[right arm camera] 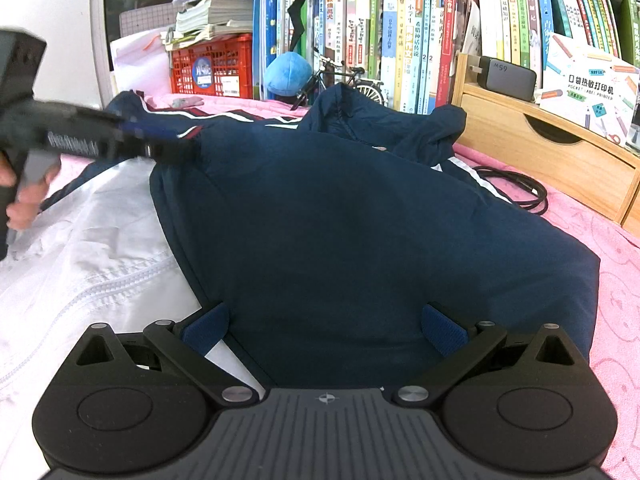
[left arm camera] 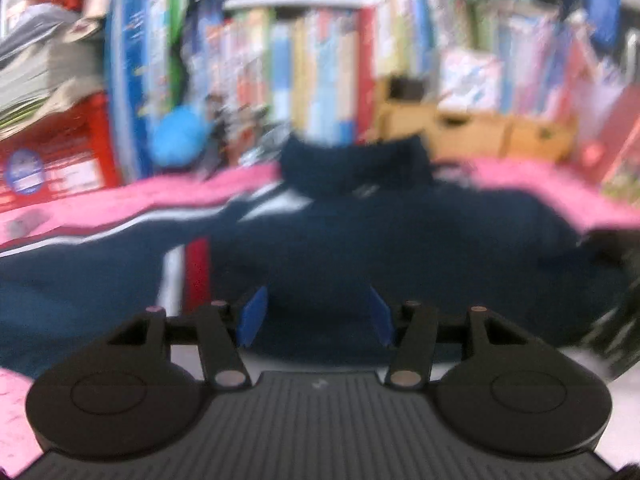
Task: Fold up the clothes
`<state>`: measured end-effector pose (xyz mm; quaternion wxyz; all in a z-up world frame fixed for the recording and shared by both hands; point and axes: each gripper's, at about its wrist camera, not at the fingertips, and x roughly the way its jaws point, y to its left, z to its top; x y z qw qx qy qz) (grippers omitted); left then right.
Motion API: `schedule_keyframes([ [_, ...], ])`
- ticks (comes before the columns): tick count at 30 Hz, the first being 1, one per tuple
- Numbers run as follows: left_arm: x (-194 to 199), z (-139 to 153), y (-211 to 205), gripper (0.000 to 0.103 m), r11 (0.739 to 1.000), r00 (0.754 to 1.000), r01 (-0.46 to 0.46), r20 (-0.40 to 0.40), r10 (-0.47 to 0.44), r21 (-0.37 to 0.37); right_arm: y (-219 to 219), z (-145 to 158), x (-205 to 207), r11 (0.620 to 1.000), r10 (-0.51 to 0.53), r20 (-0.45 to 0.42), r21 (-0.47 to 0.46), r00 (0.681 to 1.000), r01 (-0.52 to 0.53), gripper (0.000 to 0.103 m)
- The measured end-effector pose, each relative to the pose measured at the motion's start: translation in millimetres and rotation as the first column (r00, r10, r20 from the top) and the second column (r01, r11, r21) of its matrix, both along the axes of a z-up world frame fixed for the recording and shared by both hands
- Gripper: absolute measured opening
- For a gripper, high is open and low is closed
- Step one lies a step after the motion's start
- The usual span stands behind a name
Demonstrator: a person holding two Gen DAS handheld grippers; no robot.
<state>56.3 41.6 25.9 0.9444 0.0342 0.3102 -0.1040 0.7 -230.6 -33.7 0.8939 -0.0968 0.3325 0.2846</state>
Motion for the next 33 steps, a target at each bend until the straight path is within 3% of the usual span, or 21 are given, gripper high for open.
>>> schedule_keyframes([
  [3,0.4,-17.0,32.0,0.058,0.996,0.995,-0.087,-0.040,0.087,0.012,0.0,0.1,0.3,1.000,0.000,0.000,0.000,1.000,0.000,0.103],
  [5,-8.4,-22.0,58.7,0.056,0.990,0.989,-0.141,-0.045,0.140,-0.024,-0.1,0.1,0.7,1.000,0.000,0.000,0.000,1.000,0.000,0.103],
  [6,-15.2,-21.8,67.2,0.055,0.986,0.985,-0.168,-0.039,0.168,-0.007,-0.2,0.0,0.7,1.000,0.000,0.000,0.000,1.000,0.000,0.103],
  [8,-28.8,-19.9,82.0,0.055,0.984,0.984,-0.176,-0.021,0.176,-0.002,-0.4,-0.1,0.9,1.000,0.000,0.000,0.000,1.000,0.000,0.103],
  [14,-58.0,-9.1,106.4,0.056,0.985,0.988,-0.152,0.001,0.153,-0.077,2.3,0.6,2.3,1.000,-0.008,0.001,0.000,1.000,0.008,0.103],
  [18,-63.7,-4.5,123.7,0.056,0.976,0.985,-0.173,0.002,0.175,-0.132,8.2,4.0,-0.8,0.996,-0.092,-0.031,-0.015,0.995,0.091,0.103],
  [21,-56.5,-2.7,156.9,0.059,0.954,0.970,-0.241,-0.009,0.243,-0.179,22.7,17.8,-11.6,0.977,-0.187,-0.053,-0.111,0.981,0.180,0.103],
  [27,-30.4,-7.5,236.6,0.059,0.860,0.886,-0.457,-0.039,0.461,-0.228,67.1,40.8,-64.3,0.990,-0.107,0.153,-0.071,0.982,0.119,0.103],
  [29,-20.0,-8.3,261.7,0.059,0.822,0.848,-0.522,-0.035,0.529,-0.228,81.2,38.1,-70.1,0.991,-0.113,0.163,-0.046,0.980,0.122,0.103],
  [33,5.9,-8.8,304.1,0.060,0.750,0.776,-0.620,-0.039,0.629,-0.233,100.6,20.7,-66.3,0.992,-0.116,0.079,-0.031,0.990,0.119,0.101],
])
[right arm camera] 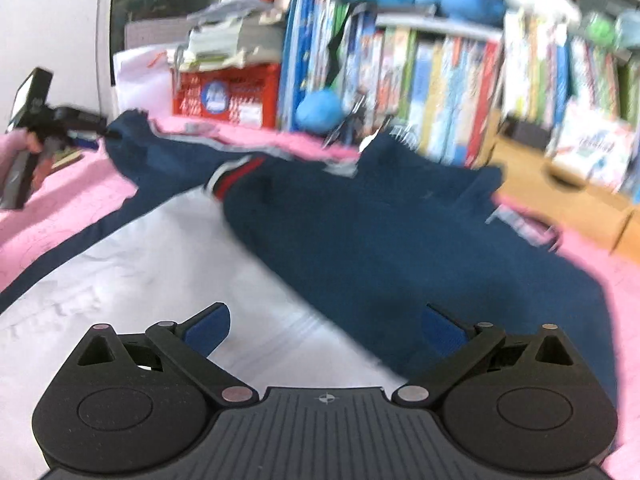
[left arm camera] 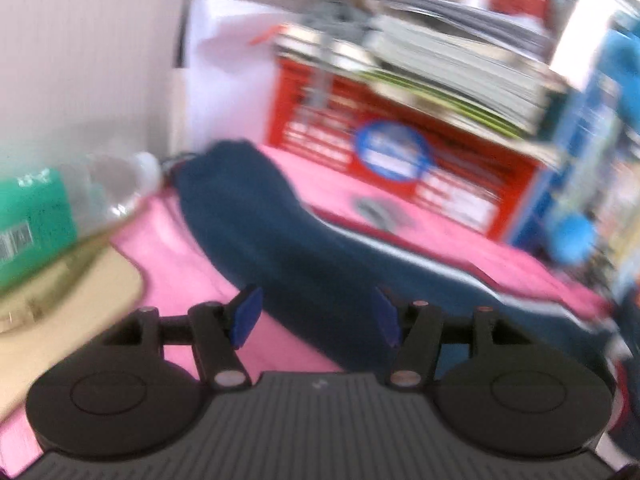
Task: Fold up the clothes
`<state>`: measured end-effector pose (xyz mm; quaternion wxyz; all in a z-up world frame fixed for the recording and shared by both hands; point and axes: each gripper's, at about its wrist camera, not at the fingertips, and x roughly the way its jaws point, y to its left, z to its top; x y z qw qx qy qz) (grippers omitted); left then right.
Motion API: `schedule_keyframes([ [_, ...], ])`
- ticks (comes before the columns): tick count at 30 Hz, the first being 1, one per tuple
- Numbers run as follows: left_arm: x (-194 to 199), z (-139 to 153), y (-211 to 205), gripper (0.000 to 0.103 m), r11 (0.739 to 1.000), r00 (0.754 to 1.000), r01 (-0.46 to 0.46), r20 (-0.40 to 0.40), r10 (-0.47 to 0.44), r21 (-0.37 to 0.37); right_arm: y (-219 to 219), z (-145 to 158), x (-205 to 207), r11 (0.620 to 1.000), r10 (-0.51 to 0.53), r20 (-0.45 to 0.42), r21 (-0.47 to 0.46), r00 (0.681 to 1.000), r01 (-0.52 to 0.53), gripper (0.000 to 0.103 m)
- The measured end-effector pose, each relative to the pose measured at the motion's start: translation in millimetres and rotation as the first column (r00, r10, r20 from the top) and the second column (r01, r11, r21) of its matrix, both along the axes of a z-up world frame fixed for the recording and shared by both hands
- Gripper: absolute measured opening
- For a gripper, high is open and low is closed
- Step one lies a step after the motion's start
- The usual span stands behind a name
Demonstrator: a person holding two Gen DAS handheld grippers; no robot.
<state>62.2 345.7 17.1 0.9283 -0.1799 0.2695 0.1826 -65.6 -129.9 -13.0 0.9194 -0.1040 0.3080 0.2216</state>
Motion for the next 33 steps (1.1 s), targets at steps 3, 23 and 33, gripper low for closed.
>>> schedule_keyframes([
  [3,24.4,-2.8,20.2,0.060,0.998,0.998,-0.059,-0.012,0.059,-0.001,7.8,-12.7,2.1,1.000,-0.018,-0.019,0.001,1.000,0.018,0.102],
  [23,1.0,60.7,-112.6,0.002,0.943,0.923,0.242,0.244,-0.296,0.230,3.0,-16.6,11.4,0.996,-0.049,-0.082,0.068,0.995,0.055,0.103],
  [33,-75.0,33.6,-312.7,0.008,0.541,0.541,0.798,0.082,-0.837,0.266,-99.1,32.9,-24.3,0.852,-0.327,-0.044,0.419,0.944,0.315,0.101],
])
